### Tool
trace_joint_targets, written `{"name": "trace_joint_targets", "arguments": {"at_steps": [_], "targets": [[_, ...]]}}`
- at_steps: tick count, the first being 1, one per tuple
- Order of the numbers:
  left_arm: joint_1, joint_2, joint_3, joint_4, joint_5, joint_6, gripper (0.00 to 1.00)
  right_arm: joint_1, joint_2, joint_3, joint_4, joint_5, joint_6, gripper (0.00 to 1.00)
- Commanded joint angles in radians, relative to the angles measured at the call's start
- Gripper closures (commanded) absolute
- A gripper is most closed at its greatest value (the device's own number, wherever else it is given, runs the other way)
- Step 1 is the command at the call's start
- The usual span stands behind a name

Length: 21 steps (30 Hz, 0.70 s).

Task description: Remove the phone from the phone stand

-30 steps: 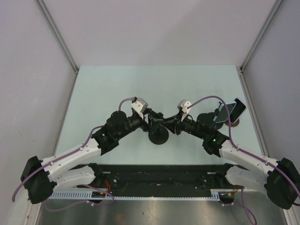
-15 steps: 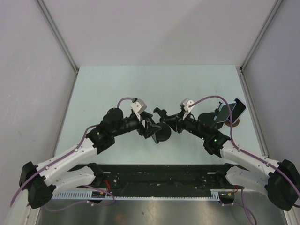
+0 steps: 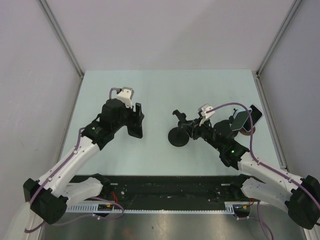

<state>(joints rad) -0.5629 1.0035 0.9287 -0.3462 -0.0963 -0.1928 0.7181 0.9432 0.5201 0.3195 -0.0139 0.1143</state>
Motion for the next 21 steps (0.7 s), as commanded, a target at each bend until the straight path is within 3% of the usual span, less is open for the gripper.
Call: {"name": "trace_joint_targets", "arguments": {"at_steps": [1, 8, 17, 21], "targets": [[0.138, 0.043, 0.05, -0.129, -0.083, -0.028, 1.0, -0.005, -0.038, -0.025, -0.003, 0.074, -0.004, 1.0], [0.381, 0.245, 0.128, -0.214, -0.085, 0.079, 1.0, -0.005, -0.075, -0.048, 0.004, 0.065, 0.01, 1.0], [0.555, 0.579, 0.288, -0.223, -0.088, 0.171, 1.0, -0.009, -0.106, -0.066, 0.02, 0.029, 0.022, 1.0], [0.62, 0.681, 0.344, -0.223, 0.001, 0.187, 1.0, -0.012, -0.106, -0.074, 0.029, 0.025, 0.027, 1.0]]}}
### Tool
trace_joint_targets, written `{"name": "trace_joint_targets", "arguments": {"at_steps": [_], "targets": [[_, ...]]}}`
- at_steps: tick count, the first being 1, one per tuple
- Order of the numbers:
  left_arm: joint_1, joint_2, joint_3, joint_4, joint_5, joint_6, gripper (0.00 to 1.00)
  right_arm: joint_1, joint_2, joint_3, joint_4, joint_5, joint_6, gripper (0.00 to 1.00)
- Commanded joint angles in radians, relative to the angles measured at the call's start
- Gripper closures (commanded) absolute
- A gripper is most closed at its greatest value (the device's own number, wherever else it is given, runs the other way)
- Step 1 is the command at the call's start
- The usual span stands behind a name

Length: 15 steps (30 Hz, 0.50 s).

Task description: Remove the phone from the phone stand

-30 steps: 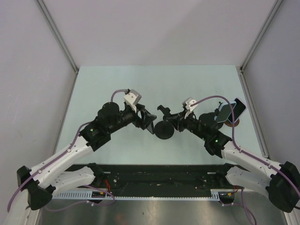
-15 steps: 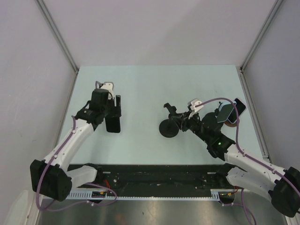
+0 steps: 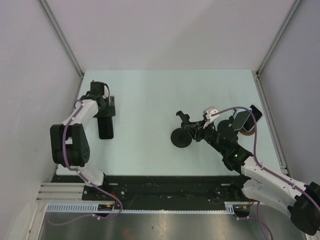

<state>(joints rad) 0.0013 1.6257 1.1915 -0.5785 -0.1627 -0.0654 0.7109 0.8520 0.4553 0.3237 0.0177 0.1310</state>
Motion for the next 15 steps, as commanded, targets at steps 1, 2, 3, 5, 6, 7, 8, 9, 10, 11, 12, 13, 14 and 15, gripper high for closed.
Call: {"name": "trace_joint_targets", "arguments": {"at_steps": [1, 2, 3, 5, 6, 7, 8, 9, 10, 11, 12, 13, 14, 15], "targets": [[0.061, 0.074, 0.089, 0.009, 0.065, 0.062, 1.0, -0.005, -0.014, -0.007, 0.025, -0.007, 0.01, 1.0], [0.069, 0.104, 0.094, 0.009, 0.06, 0.087, 1.0, -0.004, -0.011, -0.009, 0.025, -0.007, 0.01, 1.0], [0.072, 0.121, 0.103, 0.008, 0.051, 0.096, 1.0, -0.007, -0.01, -0.009, 0.026, -0.009, 0.013, 1.0], [0.078, 0.164, 0.106, 0.008, 0.037, 0.107, 0.98, -0.007, -0.007, -0.01, 0.032, -0.009, 0.013, 1.0], [0.08, 0.18, 0.105, 0.008, 0.037, 0.11, 0.96, -0.008, -0.001, -0.012, 0.035, -0.009, 0.015, 1.0], [0.078, 0.207, 0.105, 0.008, 0.046, 0.114, 0.94, -0.005, 0.002, -0.01, 0.037, -0.034, 0.015, 1.0], [0.08, 0.221, 0.106, 0.008, 0.051, 0.115, 0.93, -0.008, 0.005, -0.012, 0.038, -0.036, 0.015, 1.0], [0.078, 0.236, 0.111, 0.008, 0.057, 0.115, 0.92, -0.008, 0.01, -0.012, 0.041, -0.038, 0.015, 1.0], [0.08, 0.259, 0.111, 0.008, 0.069, 0.115, 0.89, -0.008, 0.013, -0.012, 0.041, -0.039, 0.016, 1.0], [0.078, 0.269, 0.112, 0.009, 0.071, 0.113, 0.87, -0.008, 0.013, -0.01, 0.043, -0.042, 0.015, 1.0], [0.08, 0.275, 0.114, 0.008, 0.071, 0.114, 0.86, -0.008, 0.015, -0.01, 0.043, -0.041, 0.015, 1.0], [0.078, 0.284, 0.114, 0.009, 0.069, 0.116, 0.81, -0.008, 0.015, -0.01, 0.043, -0.041, 0.012, 1.0], [0.08, 0.284, 0.115, 0.008, 0.071, 0.115, 0.77, -0.007, 0.015, -0.01, 0.043, -0.041, 0.012, 1.0], [0.08, 0.286, 0.114, 0.008, 0.072, 0.115, 0.75, -0.008, 0.013, -0.01, 0.041, -0.041, 0.01, 1.0]]}}
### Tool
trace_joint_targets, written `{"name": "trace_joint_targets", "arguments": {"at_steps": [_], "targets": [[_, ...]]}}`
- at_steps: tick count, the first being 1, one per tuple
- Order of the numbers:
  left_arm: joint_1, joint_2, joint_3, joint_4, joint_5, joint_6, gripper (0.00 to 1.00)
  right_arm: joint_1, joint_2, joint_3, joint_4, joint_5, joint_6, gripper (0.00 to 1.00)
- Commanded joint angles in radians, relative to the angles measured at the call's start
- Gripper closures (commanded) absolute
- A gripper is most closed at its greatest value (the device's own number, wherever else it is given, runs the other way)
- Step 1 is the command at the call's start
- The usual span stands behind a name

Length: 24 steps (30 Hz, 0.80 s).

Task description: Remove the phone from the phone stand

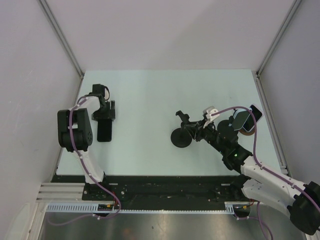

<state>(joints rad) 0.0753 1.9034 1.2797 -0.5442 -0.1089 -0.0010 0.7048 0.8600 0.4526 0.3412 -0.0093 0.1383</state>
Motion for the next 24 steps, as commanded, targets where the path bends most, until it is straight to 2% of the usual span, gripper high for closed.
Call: {"name": "trace_joint_targets", "arguments": {"at_steps": [1, 6, 7, 13, 19, 24], "targets": [[0.004, 0.009, 0.024, -0.025, 0.017, 0.052, 0.68, -0.001, 0.005, -0.008, 0.024, -0.015, 0.003, 1.0], [0.006, 0.016, 0.017, -0.025, 0.029, 0.064, 0.54, -0.002, 0.008, -0.008, 0.027, -0.02, 0.001, 1.0], [0.006, 0.013, 0.014, -0.025, 0.031, 0.067, 0.47, -0.002, 0.007, -0.008, 0.027, -0.021, 0.001, 1.0], [0.004, 0.003, 0.001, -0.025, 0.046, 0.073, 0.24, -0.002, -0.007, -0.009, 0.022, -0.021, 0.0, 1.0], [0.009, 0.019, -0.005, -0.025, 0.084, 0.084, 0.11, -0.002, -0.019, -0.009, 0.018, -0.021, -0.003, 1.0], [0.014, 0.026, -0.006, -0.025, 0.101, 0.088, 0.05, -0.004, -0.027, -0.008, 0.021, -0.023, -0.008, 1.0]]}}
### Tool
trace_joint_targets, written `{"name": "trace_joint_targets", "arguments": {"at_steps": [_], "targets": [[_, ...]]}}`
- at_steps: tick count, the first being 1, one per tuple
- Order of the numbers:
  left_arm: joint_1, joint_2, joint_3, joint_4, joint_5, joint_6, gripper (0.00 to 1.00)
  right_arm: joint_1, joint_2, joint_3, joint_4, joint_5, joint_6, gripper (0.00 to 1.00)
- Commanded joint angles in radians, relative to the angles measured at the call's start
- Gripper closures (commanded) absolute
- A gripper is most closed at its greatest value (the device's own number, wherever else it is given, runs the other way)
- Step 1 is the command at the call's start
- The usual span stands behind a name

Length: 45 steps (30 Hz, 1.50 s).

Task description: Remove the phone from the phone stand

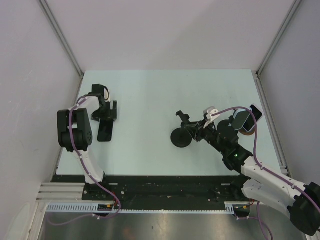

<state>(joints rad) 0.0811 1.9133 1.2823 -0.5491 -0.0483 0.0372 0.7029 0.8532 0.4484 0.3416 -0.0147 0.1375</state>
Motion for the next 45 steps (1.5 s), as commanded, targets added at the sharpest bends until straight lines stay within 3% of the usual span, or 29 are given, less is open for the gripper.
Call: {"name": "trace_joint_targets", "arguments": {"at_steps": [1, 6, 15, 19, 23, 33, 45], "targets": [[0.008, 0.013, -0.009, -0.02, 0.041, 0.047, 0.04, -0.002, -0.019, -0.004, 0.022, -0.021, -0.007, 1.0], [0.008, -0.074, -0.003, -0.02, 0.12, 0.02, 0.0, -0.011, -0.016, 0.013, 0.024, -0.024, -0.021, 1.0], [-0.021, -0.494, -0.037, -0.012, 0.13, -0.108, 0.0, -0.059, 0.027, 0.108, -0.001, -0.013, -0.015, 1.0], [-0.206, -0.609, -0.075, 0.006, 0.127, -0.094, 0.0, -0.08, 0.095, 0.183, -0.003, 0.013, -0.022, 1.0], [-0.311, -0.735, -0.129, 0.012, 0.12, -0.095, 0.0, -0.114, 0.177, 0.268, 0.028, 0.055, -0.052, 1.0], [-0.336, -1.1, -0.46, 0.124, 0.094, -0.109, 0.0, -0.342, 0.46, 0.443, 0.284, 0.078, -0.116, 1.0], [-0.334, -1.191, -0.517, 0.172, 0.12, -0.111, 0.0, -0.623, 0.833, 0.708, 0.347, -0.151, -0.036, 1.0]]}}
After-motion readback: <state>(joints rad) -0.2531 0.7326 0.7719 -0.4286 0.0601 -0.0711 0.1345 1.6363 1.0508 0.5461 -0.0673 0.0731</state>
